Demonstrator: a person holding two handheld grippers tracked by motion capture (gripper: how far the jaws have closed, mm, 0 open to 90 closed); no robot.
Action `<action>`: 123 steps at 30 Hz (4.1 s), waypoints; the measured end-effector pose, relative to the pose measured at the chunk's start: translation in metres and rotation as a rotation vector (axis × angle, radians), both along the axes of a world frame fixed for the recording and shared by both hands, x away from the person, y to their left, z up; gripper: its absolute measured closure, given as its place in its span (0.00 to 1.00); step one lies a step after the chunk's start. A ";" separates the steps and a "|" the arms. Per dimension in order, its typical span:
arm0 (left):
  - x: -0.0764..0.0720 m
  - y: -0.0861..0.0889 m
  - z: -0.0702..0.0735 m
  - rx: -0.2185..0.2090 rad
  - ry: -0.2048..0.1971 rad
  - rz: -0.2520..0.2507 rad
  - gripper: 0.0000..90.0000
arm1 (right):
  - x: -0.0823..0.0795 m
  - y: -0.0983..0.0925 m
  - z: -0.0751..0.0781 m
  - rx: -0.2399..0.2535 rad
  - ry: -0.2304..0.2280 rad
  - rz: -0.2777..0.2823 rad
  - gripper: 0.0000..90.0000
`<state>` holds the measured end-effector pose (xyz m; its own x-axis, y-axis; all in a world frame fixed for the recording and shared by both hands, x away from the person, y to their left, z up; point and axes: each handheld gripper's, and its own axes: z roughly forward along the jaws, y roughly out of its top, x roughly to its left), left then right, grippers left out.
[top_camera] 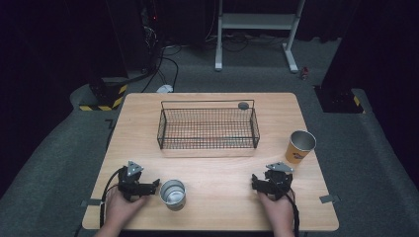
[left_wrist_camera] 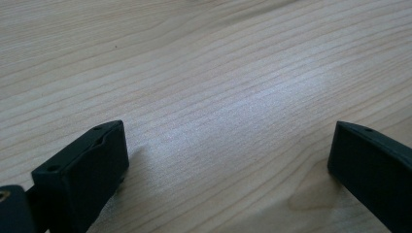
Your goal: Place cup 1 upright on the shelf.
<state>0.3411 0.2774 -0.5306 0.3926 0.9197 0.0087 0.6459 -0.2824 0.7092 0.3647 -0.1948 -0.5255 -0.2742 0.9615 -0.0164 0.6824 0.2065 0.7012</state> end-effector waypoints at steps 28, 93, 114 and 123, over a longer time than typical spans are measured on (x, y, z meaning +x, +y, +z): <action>0.001 0.000 0.000 -0.007 -0.001 0.009 0.01 | -0.004 -0.001 0.001 0.003 0.009 0.057 0.13; 0.003 0.001 0.000 -0.003 -0.002 0.025 0.00 | -0.017 -0.078 0.031 0.012 -0.207 -0.113 0.11; 0.002 0.001 -0.001 -0.003 -0.001 0.028 0.00 | 0.008 -0.098 0.031 0.011 -0.246 -0.157 0.11; 0.002 0.001 -0.001 -0.005 0.000 0.029 0.00 | 0.022 -0.100 0.033 0.026 -0.266 -0.156 0.11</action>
